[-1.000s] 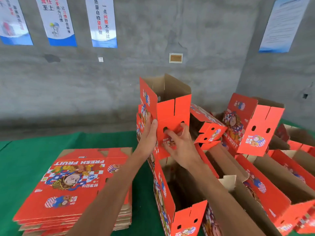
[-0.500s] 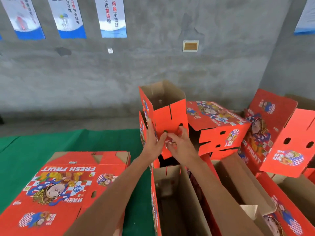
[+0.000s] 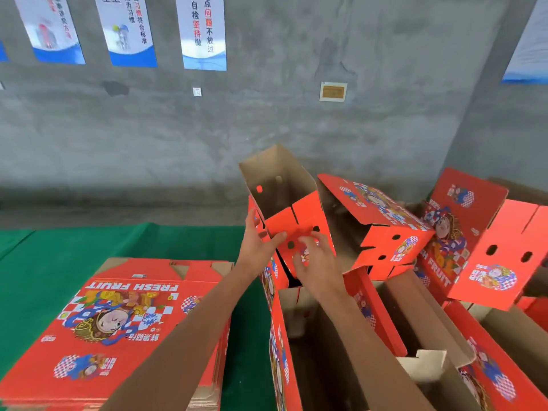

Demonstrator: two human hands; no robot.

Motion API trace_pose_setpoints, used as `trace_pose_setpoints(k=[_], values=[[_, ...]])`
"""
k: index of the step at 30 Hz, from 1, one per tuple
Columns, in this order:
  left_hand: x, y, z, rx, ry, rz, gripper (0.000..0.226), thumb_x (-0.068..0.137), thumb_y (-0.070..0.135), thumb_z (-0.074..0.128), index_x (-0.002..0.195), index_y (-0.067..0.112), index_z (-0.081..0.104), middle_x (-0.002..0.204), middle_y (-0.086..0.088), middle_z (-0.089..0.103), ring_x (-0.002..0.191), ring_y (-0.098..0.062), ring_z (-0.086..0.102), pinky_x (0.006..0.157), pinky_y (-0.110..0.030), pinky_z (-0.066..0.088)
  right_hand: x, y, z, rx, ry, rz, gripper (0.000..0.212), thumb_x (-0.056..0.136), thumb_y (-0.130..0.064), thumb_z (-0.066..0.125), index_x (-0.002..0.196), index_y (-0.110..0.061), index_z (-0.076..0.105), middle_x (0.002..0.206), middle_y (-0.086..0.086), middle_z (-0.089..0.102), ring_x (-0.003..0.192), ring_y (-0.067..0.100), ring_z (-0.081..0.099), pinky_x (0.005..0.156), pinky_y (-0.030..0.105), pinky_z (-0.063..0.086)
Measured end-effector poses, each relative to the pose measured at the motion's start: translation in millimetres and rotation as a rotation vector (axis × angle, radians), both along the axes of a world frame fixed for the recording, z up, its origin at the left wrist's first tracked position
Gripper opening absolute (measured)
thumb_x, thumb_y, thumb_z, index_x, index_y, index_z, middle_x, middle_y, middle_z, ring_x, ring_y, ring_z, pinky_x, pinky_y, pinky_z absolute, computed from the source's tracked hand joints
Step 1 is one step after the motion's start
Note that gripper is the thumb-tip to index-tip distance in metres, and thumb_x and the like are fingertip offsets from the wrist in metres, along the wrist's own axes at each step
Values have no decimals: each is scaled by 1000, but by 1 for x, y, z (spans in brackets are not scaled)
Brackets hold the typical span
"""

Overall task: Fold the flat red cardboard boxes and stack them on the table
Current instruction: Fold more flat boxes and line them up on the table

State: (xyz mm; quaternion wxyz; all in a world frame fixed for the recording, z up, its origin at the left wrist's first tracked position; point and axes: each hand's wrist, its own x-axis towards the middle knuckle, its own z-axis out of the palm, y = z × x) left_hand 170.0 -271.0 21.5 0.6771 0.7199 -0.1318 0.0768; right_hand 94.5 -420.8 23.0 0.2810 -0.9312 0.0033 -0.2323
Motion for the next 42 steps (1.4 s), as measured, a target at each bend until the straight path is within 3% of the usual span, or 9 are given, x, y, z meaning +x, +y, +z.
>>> trace_pose_setpoints(k=[4, 9, 14, 19, 21, 24, 27, 33, 42], values=[[-14, 22, 4, -59, 102, -18, 86, 86, -1, 80, 155, 16, 31, 137, -6, 61, 107, -22, 72, 90, -51, 61, -11, 25, 5, 77, -19, -70, 30, 102, -27, 58, 130, -17, 64, 138, 3, 55, 116, 25, 63, 95, 40, 50], [-28, 56, -9, -79, 160, -70, 87, 83, 15, 88, 150, 26, 33, 133, 6, 60, 90, 0, 74, 63, -25, 60, -21, 69, -1, 225, -108, -40, 16, 103, -30, 58, 112, -21, 66, 111, -4, 68, 102, 16, 66, 87, 37, 55], [-39, 91, -11, -161, 221, -47, 103, 83, 45, 83, 162, 32, 19, 147, 10, 41, 107, -2, 65, 70, -32, 63, -29, 93, -17, 293, -98, -30, 8, 103, -29, 58, 99, -24, 62, 96, -7, 67, 92, 10, 64, 76, 28, 52], [-47, 108, -18, -127, 251, -1, 65, 100, 49, 62, 154, 22, 39, 146, 1, 54, 117, -12, 66, 77, -31, 63, -35, 123, -34, 384, -49, 22, 10, 105, -33, 53, 100, -28, 61, 94, -10, 67, 88, 7, 64, 70, 23, 48], [-55, 127, -32, 15, 187, 76, 46, 104, 51, 53, 140, 22, 55, 138, 0, 61, 110, -8, 67, 83, -27, 57, -37, 131, -47, 400, 66, 99, 15, 105, -36, 52, 97, -29, 62, 90, -11, 68, 85, 8, 66, 70, 25, 52], [-60, 183, -75, 506, 183, 213, 51, 102, 46, 59, 146, 21, 51, 143, -2, 57, 105, -24, 69, 94, -41, 54, -41, 145, -78, 279, 385, 215, 25, 102, -39, 55, 118, -22, 64, 103, -7, 72, 94, 14, 69, 80, 28, 55], [-71, 243, -116, 977, 437, 332, 74, 94, 60, 63, 158, 36, 32, 166, -10, 27, 151, -39, 28, 120, -65, 23, -46, 167, -107, 141, 562, 215, 44, 103, -40, 57, 138, -14, 56, 128, 2, 65, 113, 18, 63, 89, 32, 50], [-119, 322, -157, 1176, 684, 406, 128, 66, 100, 50, 164, 33, 2, 172, -13, -15, 154, -48, -17, 112, -80, -6, -56, 198, -133, 82, 699, 75, 25, 98, -38, 62, 89, -15, 60, 97, 2, 62, 76, 18, 61, 65, 31, 48], [-172, 350, -177, 1329, 573, 329, 141, 54, 112, 21, 165, 28, -7, 170, -15, -22, 153, -49, -22, 122, -70, -5, -75, 222, -148, 325, 737, -83, 42, 90, -49, 70, 97, -8, 64, 109, 13, 68, 80, 24, 68, 60, 31, 47]])
